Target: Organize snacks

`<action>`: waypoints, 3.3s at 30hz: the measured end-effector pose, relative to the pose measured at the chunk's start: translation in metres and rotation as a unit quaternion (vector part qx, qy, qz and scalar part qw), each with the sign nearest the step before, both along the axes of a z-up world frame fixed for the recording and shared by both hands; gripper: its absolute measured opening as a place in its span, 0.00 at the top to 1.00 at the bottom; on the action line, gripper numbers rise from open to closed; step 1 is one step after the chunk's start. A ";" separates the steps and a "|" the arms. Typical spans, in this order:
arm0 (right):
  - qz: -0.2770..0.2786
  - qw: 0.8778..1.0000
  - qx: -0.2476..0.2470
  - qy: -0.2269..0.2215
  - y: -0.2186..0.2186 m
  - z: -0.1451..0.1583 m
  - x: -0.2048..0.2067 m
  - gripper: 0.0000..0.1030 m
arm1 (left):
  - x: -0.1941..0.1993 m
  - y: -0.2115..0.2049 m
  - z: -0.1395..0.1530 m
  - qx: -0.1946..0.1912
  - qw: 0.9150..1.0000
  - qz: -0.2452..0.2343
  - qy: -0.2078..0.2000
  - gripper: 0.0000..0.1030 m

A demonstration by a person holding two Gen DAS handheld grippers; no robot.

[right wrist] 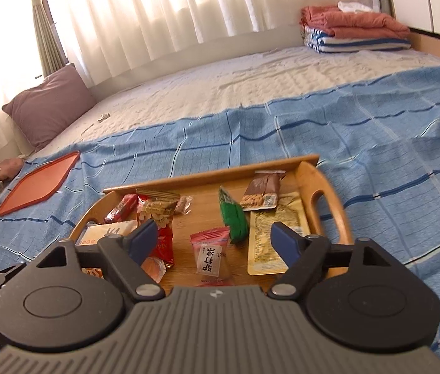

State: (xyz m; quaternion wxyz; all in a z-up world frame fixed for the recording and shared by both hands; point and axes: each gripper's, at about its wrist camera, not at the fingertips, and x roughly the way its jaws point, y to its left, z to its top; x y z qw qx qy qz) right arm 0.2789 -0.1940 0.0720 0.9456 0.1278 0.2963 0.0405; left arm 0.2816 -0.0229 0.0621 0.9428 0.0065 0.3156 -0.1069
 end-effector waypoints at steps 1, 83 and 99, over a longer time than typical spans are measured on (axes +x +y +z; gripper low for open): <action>-0.001 1.000 -0.005 -0.005 -0.001 0.004 -0.005 0.14 | -0.005 0.002 0.004 -0.001 1.000 0.001 -0.003 0.14; 0.009 0.990 -0.143 -0.018 0.047 -0.104 -0.205 0.00 | -0.193 0.047 -0.076 0.021 0.998 0.051 -0.003 0.00; 0.008 0.989 -0.143 -0.020 0.047 -0.104 -0.207 0.00 | -0.194 0.047 -0.075 0.025 0.998 0.051 -0.005 0.00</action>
